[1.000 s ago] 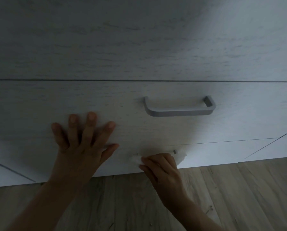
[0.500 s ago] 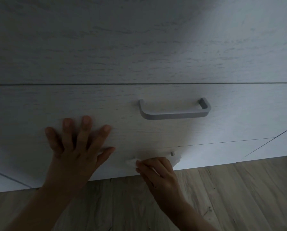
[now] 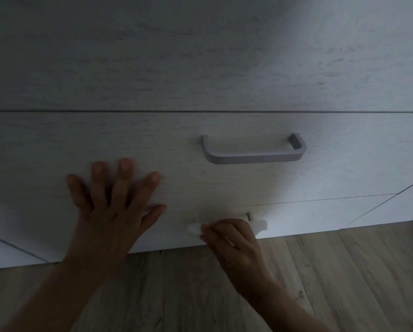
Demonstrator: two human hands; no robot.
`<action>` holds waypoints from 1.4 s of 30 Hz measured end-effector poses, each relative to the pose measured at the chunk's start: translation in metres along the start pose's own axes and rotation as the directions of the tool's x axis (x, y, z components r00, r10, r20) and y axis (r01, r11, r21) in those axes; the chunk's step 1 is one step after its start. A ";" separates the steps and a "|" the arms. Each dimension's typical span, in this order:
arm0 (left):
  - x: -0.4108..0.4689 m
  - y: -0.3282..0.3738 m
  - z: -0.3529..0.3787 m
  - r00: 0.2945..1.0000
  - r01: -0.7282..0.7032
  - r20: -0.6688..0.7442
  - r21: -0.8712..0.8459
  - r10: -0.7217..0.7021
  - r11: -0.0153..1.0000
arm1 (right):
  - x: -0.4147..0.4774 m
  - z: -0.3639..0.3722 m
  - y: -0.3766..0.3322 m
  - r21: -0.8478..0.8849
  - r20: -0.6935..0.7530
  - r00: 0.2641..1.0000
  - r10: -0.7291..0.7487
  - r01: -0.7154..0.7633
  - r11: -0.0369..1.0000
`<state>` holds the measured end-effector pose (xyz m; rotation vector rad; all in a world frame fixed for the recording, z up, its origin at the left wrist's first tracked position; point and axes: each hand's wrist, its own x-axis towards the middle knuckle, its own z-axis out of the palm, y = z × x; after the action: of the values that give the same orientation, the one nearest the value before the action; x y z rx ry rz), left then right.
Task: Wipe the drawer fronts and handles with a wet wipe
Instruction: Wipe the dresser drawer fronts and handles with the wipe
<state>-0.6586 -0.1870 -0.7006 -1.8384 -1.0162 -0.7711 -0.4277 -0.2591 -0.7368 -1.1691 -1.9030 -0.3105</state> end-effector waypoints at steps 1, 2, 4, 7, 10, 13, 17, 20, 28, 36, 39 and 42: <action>0.000 0.000 0.000 1.000 -0.001 0.003 0.001 0.001 1.000 | 0.004 0.006 -0.005 -0.013 0.005 1.000 -0.021 0.021 1.000; 0.000 0.000 0.000 1.000 -0.002 0.006 0.000 0.002 1.000 | 0.006 0.010 -0.009 -0.031 0.008 0.999 -0.033 0.033 0.999; 0.000 0.000 -0.001 1.000 0.001 0.010 -0.008 -0.001 1.000 | 0.007 0.014 -0.014 -0.067 0.025 0.998 -0.052 0.053 0.996; 0.000 0.000 -0.001 1.000 -0.001 0.008 -0.016 0.002 1.000 | -0.002 0.005 -0.012 -0.074 0.081 0.984 -0.157 0.164 0.984; 0.000 0.000 -0.001 1.000 -0.002 0.005 -0.015 0.002 1.000 | -0.023 -0.014 0.009 -0.080 0.141 0.983 -0.118 0.130 0.988; 0.000 0.000 0.000 1.000 0.005 0.008 -0.003 -0.005 1.000 | -0.032 -0.037 0.025 -0.093 0.059 0.997 0.044 -0.039 0.995; 0.001 0.001 0.001 1.000 0.002 0.008 -0.009 -0.002 1.000 | 0.000 -0.031 -0.002 0.021 -0.168 0.977 0.132 -0.131 0.991; 0.001 0.000 0.000 1.000 0.002 0.006 -0.021 -0.002 1.000 | 0.028 -0.016 -0.013 0.038 -0.200 0.978 0.054 -0.048 0.998; 0.003 0.000 -0.001 1.000 0.010 0.001 -0.037 -0.010 0.999 | 0.000 0.016 -0.012 -0.057 0.208 0.969 -0.133 0.147 0.987; 0.002 0.001 0.000 1.000 0.008 -0.001 -0.021 -0.008 1.000 | -0.001 0.007 -0.005 -0.047 0.201 0.964 -0.172 0.185 0.982; 0.001 0.000 0.000 1.000 0.001 0.009 -0.016 -0.001 1.000 | 0.003 0.012 -0.007 -0.034 0.194 0.956 -0.218 0.229 0.973; 0.000 0.000 0.000 1.000 -0.003 0.004 -0.010 0.003 1.000 | -0.006 0.000 0.003 0.009 0.191 0.964 -0.185 0.187 0.982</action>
<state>-0.6581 -0.1869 -0.7007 -1.8501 -1.0133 -0.7716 -0.4239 -0.2617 -0.7420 -1.0592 -2.1884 -0.3176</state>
